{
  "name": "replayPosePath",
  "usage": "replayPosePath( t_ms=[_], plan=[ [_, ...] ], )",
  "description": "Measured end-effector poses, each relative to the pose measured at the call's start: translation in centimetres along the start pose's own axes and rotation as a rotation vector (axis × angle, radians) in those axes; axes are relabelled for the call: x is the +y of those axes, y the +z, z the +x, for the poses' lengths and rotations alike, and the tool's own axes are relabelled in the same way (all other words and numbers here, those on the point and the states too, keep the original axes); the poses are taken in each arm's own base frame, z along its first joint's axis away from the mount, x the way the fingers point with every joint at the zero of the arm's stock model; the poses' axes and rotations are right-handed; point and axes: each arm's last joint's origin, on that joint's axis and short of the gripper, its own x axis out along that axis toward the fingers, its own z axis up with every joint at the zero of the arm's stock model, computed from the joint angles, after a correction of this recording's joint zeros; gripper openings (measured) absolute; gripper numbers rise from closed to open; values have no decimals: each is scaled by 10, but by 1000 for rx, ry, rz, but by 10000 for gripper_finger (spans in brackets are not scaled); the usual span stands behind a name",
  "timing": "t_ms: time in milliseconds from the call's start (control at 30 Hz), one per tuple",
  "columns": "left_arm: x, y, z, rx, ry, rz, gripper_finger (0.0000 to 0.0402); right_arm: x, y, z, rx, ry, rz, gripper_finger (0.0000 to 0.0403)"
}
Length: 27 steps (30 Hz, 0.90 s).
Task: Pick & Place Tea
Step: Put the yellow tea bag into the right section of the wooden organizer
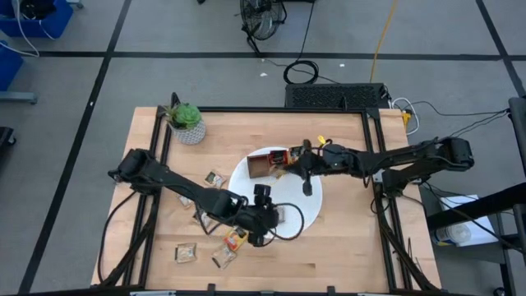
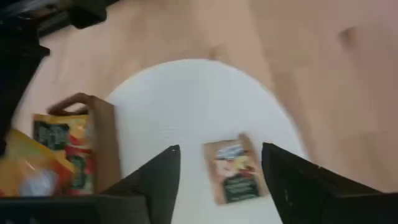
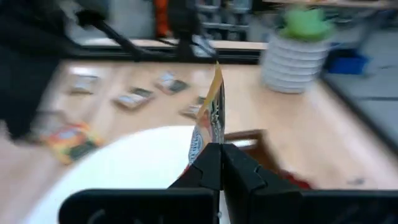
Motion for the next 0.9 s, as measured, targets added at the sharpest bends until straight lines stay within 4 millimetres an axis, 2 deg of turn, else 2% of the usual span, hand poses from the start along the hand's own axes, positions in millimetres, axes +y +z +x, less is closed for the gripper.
replayPosePath(
  t_ms=[133, 333, 533, 700, 900],
  plan=[
    [5, -1, -18, 25, -27, -54, 238, -6, 1, -17, 88, -180, -131, 0],
    [5, 3, -29, -34, -34, -36, 239, -12, 0, -37, 213, -364, -277, 0],
    [16, -6, -45, -191, -22, -45, 239, -19, -6, -40, 310, -361, -379, 0],
    [28, -29, -66, -363, -9, -121, 239, -26, -16, -39, 361, -203, -394, 0],
    [39, -59, -79, -540, 22, -217, 239, -36, -22, -32, 377, -135, -354, 0]
  ],
)
